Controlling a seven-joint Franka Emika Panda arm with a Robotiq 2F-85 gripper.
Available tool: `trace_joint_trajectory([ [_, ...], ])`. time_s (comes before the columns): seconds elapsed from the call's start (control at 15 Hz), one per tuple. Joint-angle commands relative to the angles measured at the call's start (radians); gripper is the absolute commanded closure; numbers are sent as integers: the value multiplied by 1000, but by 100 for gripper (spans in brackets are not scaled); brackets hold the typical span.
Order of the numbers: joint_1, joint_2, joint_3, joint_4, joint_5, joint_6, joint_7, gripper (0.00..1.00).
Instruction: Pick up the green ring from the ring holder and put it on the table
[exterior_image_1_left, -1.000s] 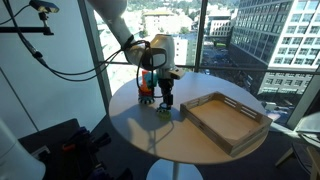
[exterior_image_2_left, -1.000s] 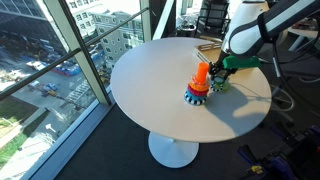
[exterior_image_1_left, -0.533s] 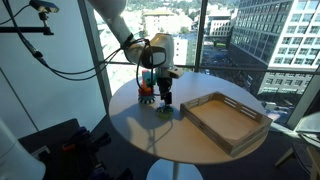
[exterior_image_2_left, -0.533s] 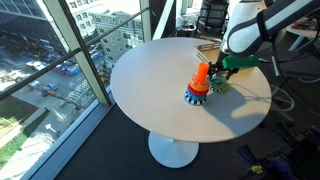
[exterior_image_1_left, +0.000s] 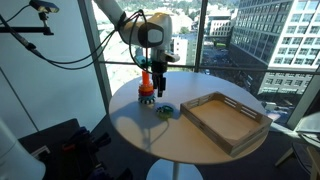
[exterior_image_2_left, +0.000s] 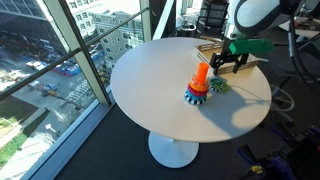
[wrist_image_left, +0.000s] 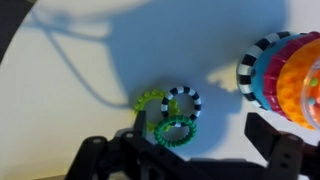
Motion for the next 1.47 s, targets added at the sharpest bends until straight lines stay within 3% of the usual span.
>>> trace_joint_trajectory([
  [0.0, -8, -97, 13, -8, -20, -122, -20, 0],
  [0.67, -11, -271, 78, 24, -35, -368, -148, 0],
  [1.4, -16, -445, 125, 16, -56, -391, -164, 0],
])
